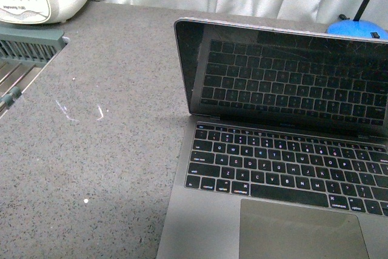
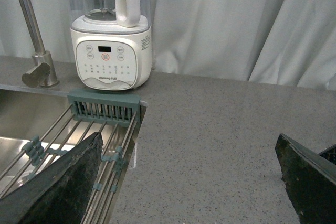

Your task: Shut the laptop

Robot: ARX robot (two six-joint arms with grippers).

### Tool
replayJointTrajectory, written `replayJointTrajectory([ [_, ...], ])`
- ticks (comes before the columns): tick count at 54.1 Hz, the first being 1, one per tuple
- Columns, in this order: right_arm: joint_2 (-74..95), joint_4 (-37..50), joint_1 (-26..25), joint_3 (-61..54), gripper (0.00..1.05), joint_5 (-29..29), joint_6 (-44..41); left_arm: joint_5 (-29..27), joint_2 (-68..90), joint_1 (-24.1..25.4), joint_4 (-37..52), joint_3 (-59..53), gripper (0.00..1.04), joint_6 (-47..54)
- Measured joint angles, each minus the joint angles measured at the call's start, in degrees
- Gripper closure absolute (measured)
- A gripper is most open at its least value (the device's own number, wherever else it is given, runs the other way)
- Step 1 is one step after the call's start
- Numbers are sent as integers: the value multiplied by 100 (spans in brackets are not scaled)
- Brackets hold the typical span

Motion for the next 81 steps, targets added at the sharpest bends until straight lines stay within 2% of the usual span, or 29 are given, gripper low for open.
replayJointTrajectory([
  [81,0,0,0,0,9,0,-2,0,0,0,0,0,6,0],
])
